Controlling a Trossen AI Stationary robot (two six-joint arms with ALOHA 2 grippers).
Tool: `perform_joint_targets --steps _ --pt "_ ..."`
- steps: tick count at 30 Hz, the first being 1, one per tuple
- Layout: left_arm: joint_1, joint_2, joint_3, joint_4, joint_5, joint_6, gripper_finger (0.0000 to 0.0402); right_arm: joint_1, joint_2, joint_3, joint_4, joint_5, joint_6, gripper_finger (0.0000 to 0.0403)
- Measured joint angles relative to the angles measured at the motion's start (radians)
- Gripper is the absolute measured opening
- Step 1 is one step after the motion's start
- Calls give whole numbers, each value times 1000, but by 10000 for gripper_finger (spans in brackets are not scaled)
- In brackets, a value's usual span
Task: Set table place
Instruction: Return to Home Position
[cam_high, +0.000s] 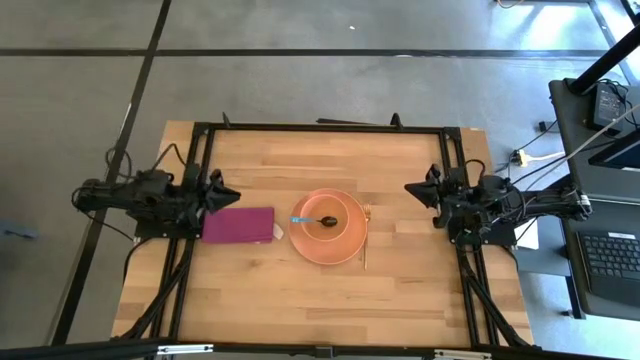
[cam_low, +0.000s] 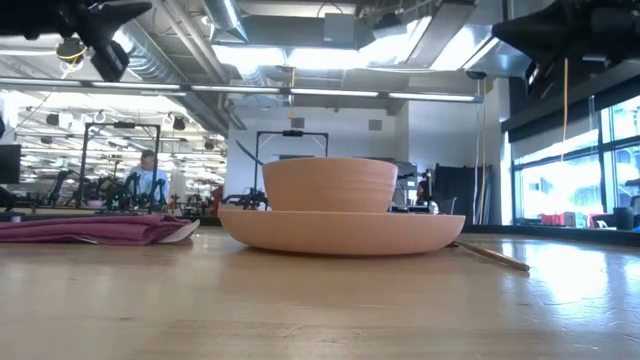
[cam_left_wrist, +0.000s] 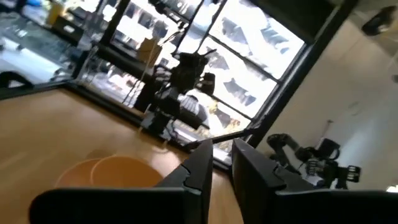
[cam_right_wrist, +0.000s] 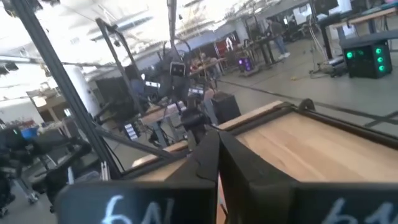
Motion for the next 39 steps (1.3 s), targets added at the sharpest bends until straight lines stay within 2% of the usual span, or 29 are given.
perform_joint_targets --steps 6,11,22,27,30,33,39 --pt "0 -56 -130 206 99 38 63 0 -5 -112 136 -1 48 10" --pt "-1 -56 -135 206 203 39 69 0 -24 -154 182 -2 53 10" --pt "0 -56 -138 209 183 68 67 0 -125 -169 181 -89 39 10" --pt "0 -56 -193 220 182 31 58 0 -209 -169 102 -97 20 10" --pt "0 -56 -226 283 174 24 52 0 -250 -169 59 -89 40 10" --pt "0 -57 -231 345 204 53 47 0 -251 -169 49 -79 47 10" --pt "0 -57 -166 310 259 80 37 0 -251 -169 25 -73 48 10"
